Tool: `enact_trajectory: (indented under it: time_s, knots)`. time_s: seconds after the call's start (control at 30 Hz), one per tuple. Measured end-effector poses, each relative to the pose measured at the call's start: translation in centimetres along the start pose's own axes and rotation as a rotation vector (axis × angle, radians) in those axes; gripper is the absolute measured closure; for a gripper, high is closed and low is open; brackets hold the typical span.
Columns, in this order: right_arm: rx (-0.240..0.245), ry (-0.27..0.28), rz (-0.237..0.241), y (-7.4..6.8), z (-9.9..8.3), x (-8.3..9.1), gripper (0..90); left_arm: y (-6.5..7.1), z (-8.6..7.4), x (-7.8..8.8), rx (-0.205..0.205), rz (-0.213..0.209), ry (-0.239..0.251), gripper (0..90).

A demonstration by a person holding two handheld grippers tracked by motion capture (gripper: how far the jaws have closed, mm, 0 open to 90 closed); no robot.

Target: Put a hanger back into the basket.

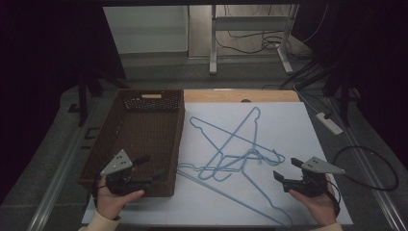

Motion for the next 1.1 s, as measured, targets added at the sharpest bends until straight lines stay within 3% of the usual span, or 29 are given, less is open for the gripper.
enact_trajectory:
  time_s: [0.3, 0.77, 1.1]
  knots:
    - [0.012, -0.010, -0.011, 0.0, -0.1, 0.1, 16.8, 0.1, 0.1, -0.1, -0.011, -0.002, -0.001, 25.8]
    - [0.035, -0.048, 0.000, -1.1, 0.0, -0.5, 18.2, 0.6, 0.3, -0.1, -0.031, -0.013, 0.002, 25.9]
    - [0.027, -0.067, 0.008, -1.1, -0.1, -0.6, 19.2, 0.6, 0.3, 0.1, -0.030, -0.011, 0.000, 25.9]
Point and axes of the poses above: each handheld gripper's, and its own axes: x roughly backward along the jaws, z roughly out of its top, y roughly to its right, the point moved 8 cm from there along -x, roughly forward along the jaws, and after that the axes turned 5 degrees about -z, right-handed, at the moved point
